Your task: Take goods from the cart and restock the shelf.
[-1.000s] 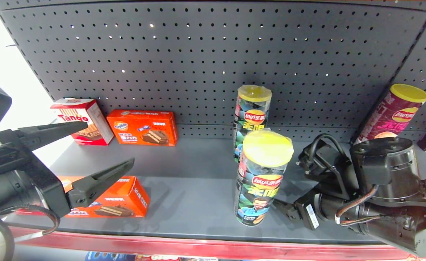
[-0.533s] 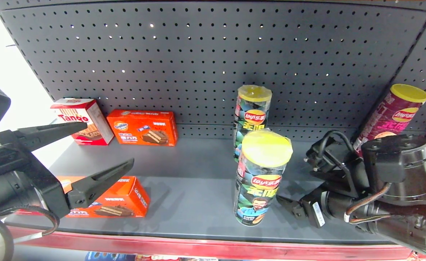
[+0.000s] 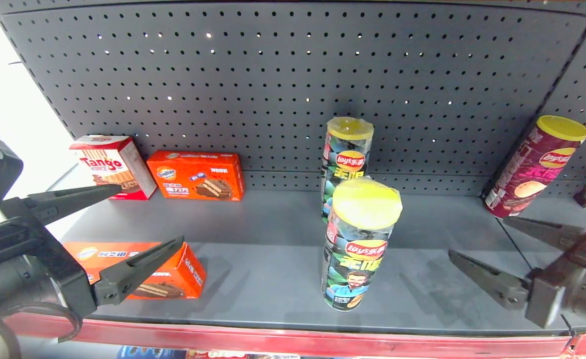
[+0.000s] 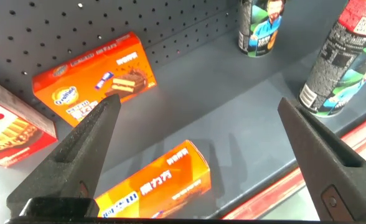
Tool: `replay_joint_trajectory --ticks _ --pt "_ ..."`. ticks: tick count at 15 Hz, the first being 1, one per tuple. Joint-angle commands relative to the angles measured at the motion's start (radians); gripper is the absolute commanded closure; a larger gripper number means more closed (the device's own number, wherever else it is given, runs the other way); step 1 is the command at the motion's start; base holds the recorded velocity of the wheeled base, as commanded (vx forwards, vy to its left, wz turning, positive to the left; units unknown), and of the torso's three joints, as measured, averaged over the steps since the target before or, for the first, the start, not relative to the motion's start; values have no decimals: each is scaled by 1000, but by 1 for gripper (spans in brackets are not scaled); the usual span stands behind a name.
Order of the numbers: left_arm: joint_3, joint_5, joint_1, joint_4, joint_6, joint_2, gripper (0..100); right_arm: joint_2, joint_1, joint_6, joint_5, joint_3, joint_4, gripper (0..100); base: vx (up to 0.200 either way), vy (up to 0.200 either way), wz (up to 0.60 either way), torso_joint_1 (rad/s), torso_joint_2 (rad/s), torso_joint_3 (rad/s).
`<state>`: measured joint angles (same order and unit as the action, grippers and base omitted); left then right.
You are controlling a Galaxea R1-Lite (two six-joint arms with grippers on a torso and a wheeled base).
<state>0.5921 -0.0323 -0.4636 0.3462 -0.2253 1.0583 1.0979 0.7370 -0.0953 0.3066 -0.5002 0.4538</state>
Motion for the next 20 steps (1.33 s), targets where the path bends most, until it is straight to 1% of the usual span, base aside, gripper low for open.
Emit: replay_joint_trajectory --ticks 1,3,5,6,7,8,10,11,12,13,14,16,18,19,20 --pt "-21 0 0 1 0 -23 0 -237 73 -20 -4 161 23 0 0 0 0 0 0 0" --pt "-25 0 0 1 0 -24 0 -371 91 -24 -6 281 20 0 0 0 0 0 0 0" --pt "-25 0 0 1 -2 -24 0 -463 93 -26 -41 356 20 0 0 0 0 0 0 0" --pt "-25 0 0 1 -2 -24 0 -484 93 -26 -41 379 20 0 0 0 0 0 0 0" --pt "-26 0 0 1 -2 -24 0 -526 91 -26 -35 433 17 0 0 0 0 0 0 0" --pt "-21 0 0 1 -2 -24 0 -587 87 -26 -34 500 -20 0 0 0 0 0 0 0" --pt "-21 0 0 1 -2 -24 0 -674 58 -26 -18 497 -207 0 0 0 0 0 0 0" --pt "-25 0 0 1 -2 -24 0 -747 30 -26 -7 500 -323 0 0 0 0 0 0 0" --pt "-28 2 0 1 -2 -24 0 -814 -21 -21 9 482 -451 0 0 0 0 0 0 0" --pt "-29 2 0 1 -2 -26 0 -816 -100 -15 28 462 -469 0 0 0 0 0 0 0" --pt "-29 2 0 1 -2 -26 0 -797 -237 -7 28 465 -469 0 0 0 0 0 0 0" --pt "-28 0 -1 1 -2 -26 0 -796 -426 -7 29 465 -469 0 0 0 0 0 0 0" --pt "-32 2 0 -1 -2 -32 0 -848 -607 3 26 465 -469 0 0 0 0 0 0 0" --pt "-44 2 0 -1 -2 -44 0 -889 -670 26 17 465 -469 0 0 0 0 0 0 0" --pt "-63 3 0 -3 -2 -61 0 -966 -709 59 3 465 -472 0 0 0 0 0 0 0"
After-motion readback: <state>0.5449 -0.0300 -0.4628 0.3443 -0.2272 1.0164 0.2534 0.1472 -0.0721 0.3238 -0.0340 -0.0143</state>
